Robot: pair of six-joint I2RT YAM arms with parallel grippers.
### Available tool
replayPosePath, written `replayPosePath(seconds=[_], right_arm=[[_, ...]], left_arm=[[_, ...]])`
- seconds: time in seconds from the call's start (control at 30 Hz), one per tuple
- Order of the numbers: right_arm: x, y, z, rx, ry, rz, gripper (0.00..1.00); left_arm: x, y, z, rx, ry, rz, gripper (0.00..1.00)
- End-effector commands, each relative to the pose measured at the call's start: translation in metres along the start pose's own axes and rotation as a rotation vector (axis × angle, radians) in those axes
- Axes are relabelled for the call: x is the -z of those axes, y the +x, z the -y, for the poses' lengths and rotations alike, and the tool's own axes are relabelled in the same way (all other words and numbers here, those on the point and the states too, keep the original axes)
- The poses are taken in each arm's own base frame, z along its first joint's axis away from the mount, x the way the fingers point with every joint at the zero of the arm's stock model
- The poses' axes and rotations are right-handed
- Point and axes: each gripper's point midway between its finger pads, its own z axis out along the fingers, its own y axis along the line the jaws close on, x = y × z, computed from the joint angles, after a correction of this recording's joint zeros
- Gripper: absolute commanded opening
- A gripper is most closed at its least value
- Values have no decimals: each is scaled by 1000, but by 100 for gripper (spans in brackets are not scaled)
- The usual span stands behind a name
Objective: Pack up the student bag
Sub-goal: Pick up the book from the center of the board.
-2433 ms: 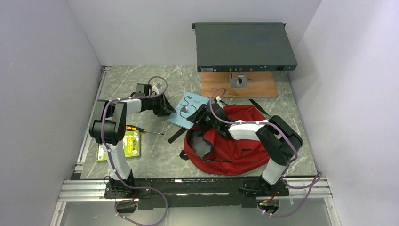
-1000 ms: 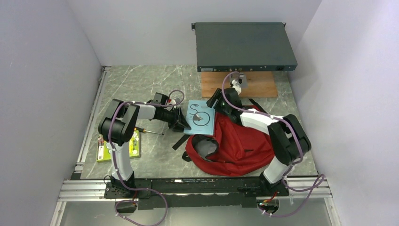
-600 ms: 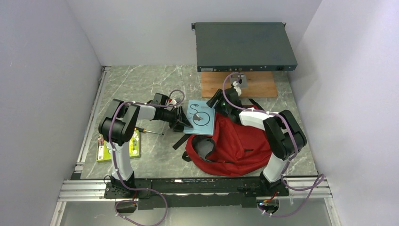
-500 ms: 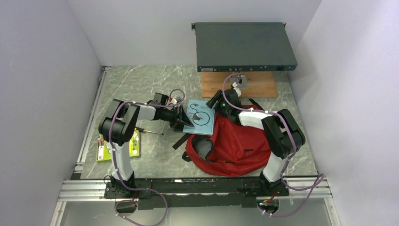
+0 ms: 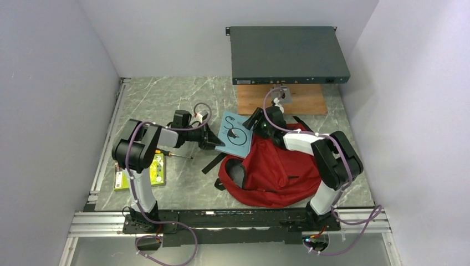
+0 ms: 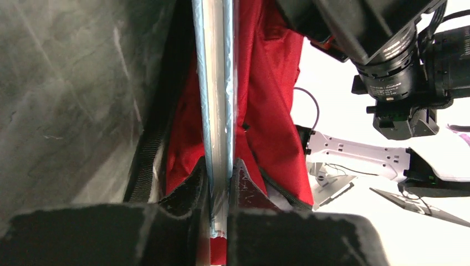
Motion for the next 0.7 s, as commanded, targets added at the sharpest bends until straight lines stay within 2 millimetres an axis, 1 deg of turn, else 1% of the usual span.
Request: replayPosePath(seconds=[0.0, 0.13, 0.2, 0.3, 0.37, 0.43, 0.5, 0.53, 0.57, 0.67], right_arm=[[33, -4, -17, 154, -19, -29, 69], [65, -12, -40, 313, -50, -22, 73], [81, -10, -42, 368, -42, -37, 75], [105, -9, -50, 436, -77, -40, 80], [119, -5, -55, 483, -121, -56, 85], [132, 0, -60, 526, -161, -88, 89], [143, 5, -66, 560, -206, -116, 92], [151, 6, -73, 578, -251, -124, 94], [159, 9, -80, 592, -295, -135, 95], [186, 17, -105, 627, -459, -170, 99]], left_arm=[[17, -14, 44, -188, 75, 75, 0], [30, -10, 56, -278, 8, 108, 0], [40, -4, 61, -304, -31, 126, 0], [62, 6, 60, -348, -138, 181, 0], [82, 14, 62, -398, -222, 235, 0], [100, 26, 66, -455, -287, 280, 0], [114, 44, 73, -501, -310, 310, 0], [122, 54, 84, -550, -298, 336, 0], [125, 63, 90, -583, -281, 342, 0], [128, 100, 123, -723, -138, 299, 0]])
